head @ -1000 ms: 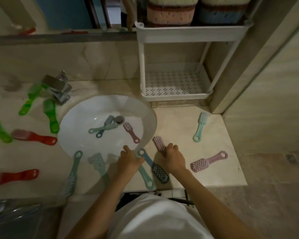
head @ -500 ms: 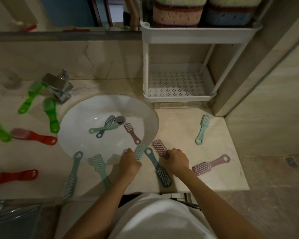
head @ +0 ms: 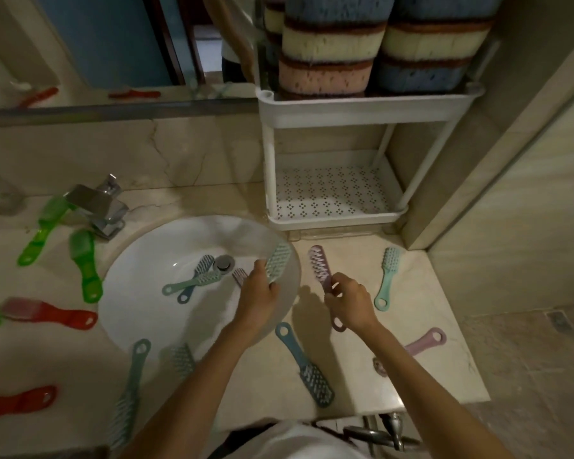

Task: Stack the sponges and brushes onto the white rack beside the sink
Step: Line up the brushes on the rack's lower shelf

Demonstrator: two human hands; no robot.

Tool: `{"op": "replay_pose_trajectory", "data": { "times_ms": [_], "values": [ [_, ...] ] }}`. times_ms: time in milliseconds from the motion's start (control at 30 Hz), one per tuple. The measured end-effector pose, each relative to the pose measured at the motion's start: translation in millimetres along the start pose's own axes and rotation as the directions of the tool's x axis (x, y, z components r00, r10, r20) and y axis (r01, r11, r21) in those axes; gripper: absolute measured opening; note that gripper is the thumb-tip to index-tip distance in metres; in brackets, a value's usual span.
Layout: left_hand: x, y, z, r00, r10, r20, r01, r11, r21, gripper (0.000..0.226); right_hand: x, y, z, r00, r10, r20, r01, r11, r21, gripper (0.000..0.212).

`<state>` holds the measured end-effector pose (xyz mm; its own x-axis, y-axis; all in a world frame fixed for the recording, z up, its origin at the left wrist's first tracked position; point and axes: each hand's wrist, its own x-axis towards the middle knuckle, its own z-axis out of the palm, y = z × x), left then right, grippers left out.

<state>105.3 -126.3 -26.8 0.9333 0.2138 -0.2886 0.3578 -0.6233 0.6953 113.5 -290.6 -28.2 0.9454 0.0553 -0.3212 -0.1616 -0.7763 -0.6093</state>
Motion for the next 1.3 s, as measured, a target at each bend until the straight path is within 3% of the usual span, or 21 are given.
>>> {"op": "replay_pose_trajectory", "data": {
  "times_ms": [167, 367, 500, 600, 700, 867, 1067, 1300],
  "values": [
    [57, 65, -2, 0.99, 0.143, -0.009, -0.143, 0.983, -0.118, 0.055, 43, -20, -34, 0.996, 0.046, -0.074, -0.034, 0.986, 0.164, 0.015],
    [127, 109, 17, 0.987, 0.156, -0.025, -0.158, 0.981, -0.111, 0.073, 104, -43, -60, 0.989, 0.031, -0.148, 0.014, 0.956, 0.293, 0.012],
    [165, 111, 26, 0.994, 0.082, -0.076, -0.098, 0.966, -0.238, 0.081, 141, -46, -63, 0.991, 0.032, -0.132, 0.018, 0.932, 0.361, 0.023],
    [178, 102, 24, 0.998, 0.016, -0.064, -0.019, 0.998, -0.052, 0.07, 162, -49, -68, 0.993, 0.035, -0.113, 0.009, 0.928, 0.372, 0.025],
    [174, 94, 19, 0.995, 0.065, -0.07, -0.049, 0.977, 0.207, 0.056, 182, -46, -68, 0.994, 0.038, -0.098, -0.004, 0.943, 0.333, 0.019],
    [165, 88, 23, 0.963, 0.262, 0.057, -0.244, 0.765, 0.596, 0.041, 202, -43, -64, 0.995, 0.024, -0.1, -0.002, 0.976, 0.216, 0.026],
    [170, 90, 22, 0.974, 0.171, 0.149, -0.225, 0.646, 0.729, 0.028, 222, -33, -54, 0.995, 0.058, -0.081, -0.048, 0.992, 0.115, 0.029],
    [176, 102, 21, 0.992, 0.046, 0.116, -0.121, 0.587, 0.8, 0.045, 231, -26, -34, 0.989, -0.024, -0.146, 0.02, 0.999, -0.029, 0.039]
  ]
}}
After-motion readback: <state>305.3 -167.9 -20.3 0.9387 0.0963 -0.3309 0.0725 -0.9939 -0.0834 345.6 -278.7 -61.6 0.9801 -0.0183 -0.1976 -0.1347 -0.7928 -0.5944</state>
